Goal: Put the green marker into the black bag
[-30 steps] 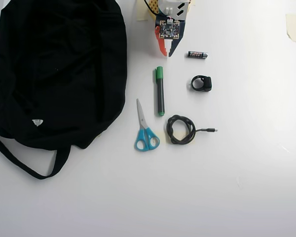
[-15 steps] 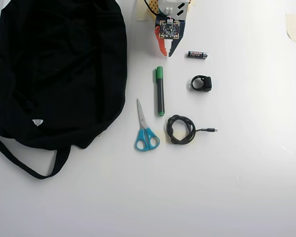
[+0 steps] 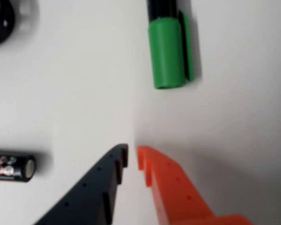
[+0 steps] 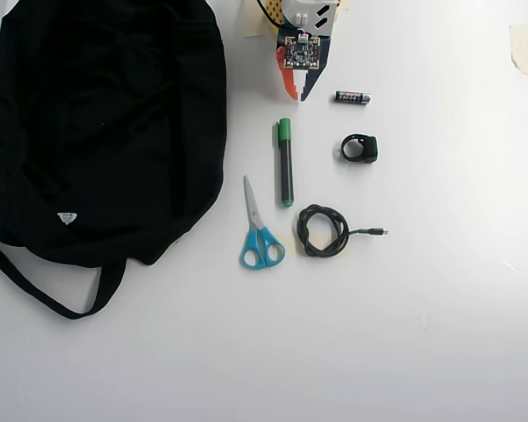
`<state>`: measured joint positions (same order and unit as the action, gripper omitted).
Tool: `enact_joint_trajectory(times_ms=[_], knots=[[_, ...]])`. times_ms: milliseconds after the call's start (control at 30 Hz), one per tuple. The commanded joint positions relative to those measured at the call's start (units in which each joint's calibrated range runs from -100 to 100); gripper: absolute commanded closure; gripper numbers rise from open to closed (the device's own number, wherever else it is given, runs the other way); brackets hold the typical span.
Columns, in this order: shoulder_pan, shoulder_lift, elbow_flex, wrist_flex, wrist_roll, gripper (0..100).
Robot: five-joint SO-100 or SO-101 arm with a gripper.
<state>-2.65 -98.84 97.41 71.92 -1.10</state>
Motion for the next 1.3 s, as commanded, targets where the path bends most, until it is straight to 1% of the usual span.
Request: enact_joint_trajectory(times_ms=[0,200,300,633,933,1267], knots=[[-0.5,-0.8,2.0,1.0,-0.2,98],[-0.3,-0.8,2.0,0.2,-0.3,98],[-0.4,-0.7,2.0,-2.7,-0.3,98],[-0.5,1.0,-1.8,-20.8,-0.3,98],[-4.2,13.6,-9.6,-37.5,-0.3,98],[-5.1,29.5,-26.6,-41.9,-0.2,98]])
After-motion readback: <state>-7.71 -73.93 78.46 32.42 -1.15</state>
